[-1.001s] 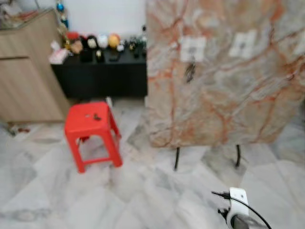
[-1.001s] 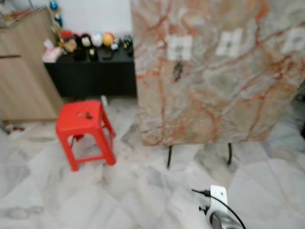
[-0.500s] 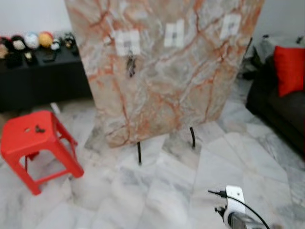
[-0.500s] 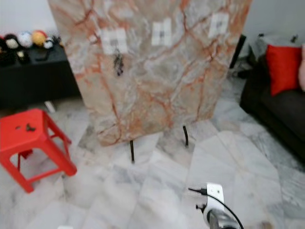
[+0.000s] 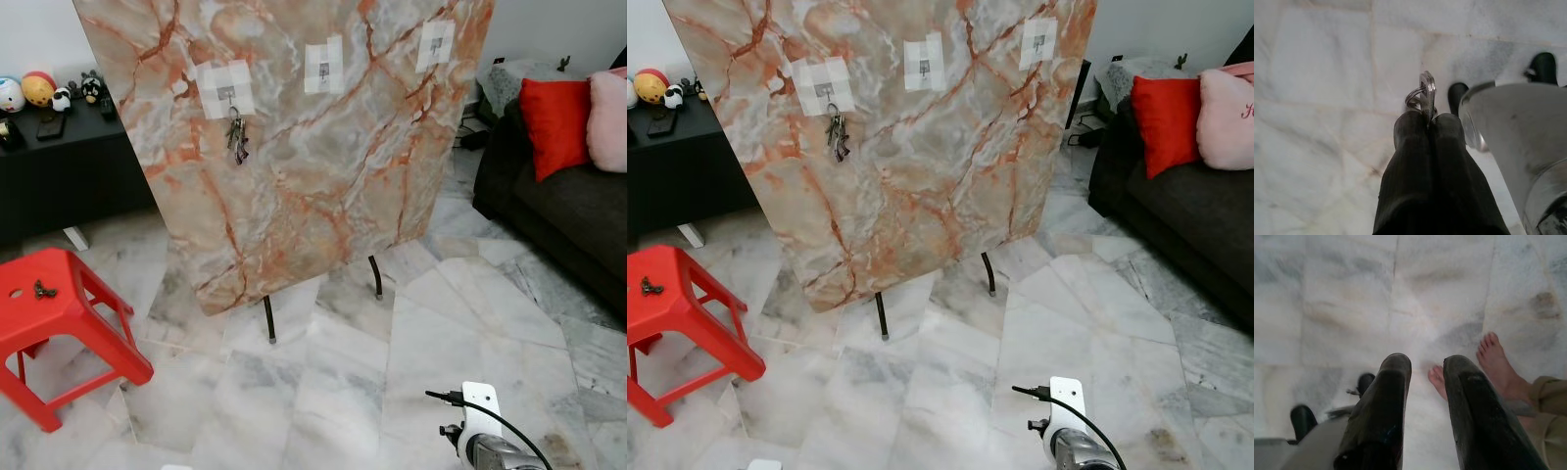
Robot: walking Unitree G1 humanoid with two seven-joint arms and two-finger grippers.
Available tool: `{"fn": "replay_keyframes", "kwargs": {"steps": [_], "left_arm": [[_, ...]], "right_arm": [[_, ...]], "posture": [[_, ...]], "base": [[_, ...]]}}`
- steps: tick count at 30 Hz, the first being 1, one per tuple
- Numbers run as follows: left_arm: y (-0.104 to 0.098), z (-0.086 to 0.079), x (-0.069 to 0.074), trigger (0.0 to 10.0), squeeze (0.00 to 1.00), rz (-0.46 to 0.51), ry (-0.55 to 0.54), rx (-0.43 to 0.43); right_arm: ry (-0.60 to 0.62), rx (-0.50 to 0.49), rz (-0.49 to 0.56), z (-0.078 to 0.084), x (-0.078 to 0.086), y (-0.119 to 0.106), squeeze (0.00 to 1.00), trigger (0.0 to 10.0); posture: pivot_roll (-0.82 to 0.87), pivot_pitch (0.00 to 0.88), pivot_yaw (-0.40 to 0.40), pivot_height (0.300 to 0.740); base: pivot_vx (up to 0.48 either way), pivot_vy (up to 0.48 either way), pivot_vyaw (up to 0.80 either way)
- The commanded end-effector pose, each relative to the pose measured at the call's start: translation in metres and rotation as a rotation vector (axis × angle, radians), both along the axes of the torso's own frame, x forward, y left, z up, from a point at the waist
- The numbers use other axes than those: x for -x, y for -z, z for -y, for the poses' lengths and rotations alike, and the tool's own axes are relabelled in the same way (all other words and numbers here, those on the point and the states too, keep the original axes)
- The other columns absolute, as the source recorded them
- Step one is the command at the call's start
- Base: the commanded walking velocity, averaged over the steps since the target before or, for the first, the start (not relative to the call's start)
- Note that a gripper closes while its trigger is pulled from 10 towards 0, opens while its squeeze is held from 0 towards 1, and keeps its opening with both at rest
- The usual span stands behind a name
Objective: Hang keys on a hook
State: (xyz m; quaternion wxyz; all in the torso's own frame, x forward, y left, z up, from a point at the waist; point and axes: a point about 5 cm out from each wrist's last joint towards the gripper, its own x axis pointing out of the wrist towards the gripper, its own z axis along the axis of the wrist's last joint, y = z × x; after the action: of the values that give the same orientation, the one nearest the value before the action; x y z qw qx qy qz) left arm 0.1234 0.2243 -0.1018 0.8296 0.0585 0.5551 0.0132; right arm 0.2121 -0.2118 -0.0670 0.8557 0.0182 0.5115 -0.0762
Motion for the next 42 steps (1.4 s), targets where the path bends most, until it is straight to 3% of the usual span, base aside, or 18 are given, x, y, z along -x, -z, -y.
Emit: {"fn": "replay_keyframes", "kwargs": {"steps": [1, 26, 36, 42], "left_arm": [[0.002, 0.012, 0.000, 10.0, 0.00, -0.009, 0.026, 0.043], [0.001, 0.012, -0.003, 10.0, 0.00, 0.013, 0.029, 0.047], [-0.001, 0.014, -0.008, 10.0, 0.00, 0.074, 0.058, 0.073], [-0.003, 0.015, -0.011, 10.0, 0.00, 0.116, 0.099, 0.080]], "right_arm": [[0.005, 0.014, 0.002, 0.005, 0.000, -0.001, 0.00, 10.0], [0.001, 0.014, 0.021, 0.004, -0.003, -0.002, 0.00, 10.0], [-0.001, 0.014, 0.016, 0.004, -0.002, -0.002, 0.00, 10.0], [-0.010, 0.013, 0.012, 0.004, -0.002, -0.002, 0.00, 10.0]], "posture": [[-0.05, 0.000, -0.036, 0.740], [-0.05, 0.000, -0.035, 0.740], [-0.05, 0.000, -0.033, 0.740], [-0.05, 0.000, -0.032, 0.740]], "base": [[0.330, 0.000, 0.00], [0.325, 0.000, 0.00], [0.316, 0.000, 0.00], [0.311, 0.000, -0.71]]}}
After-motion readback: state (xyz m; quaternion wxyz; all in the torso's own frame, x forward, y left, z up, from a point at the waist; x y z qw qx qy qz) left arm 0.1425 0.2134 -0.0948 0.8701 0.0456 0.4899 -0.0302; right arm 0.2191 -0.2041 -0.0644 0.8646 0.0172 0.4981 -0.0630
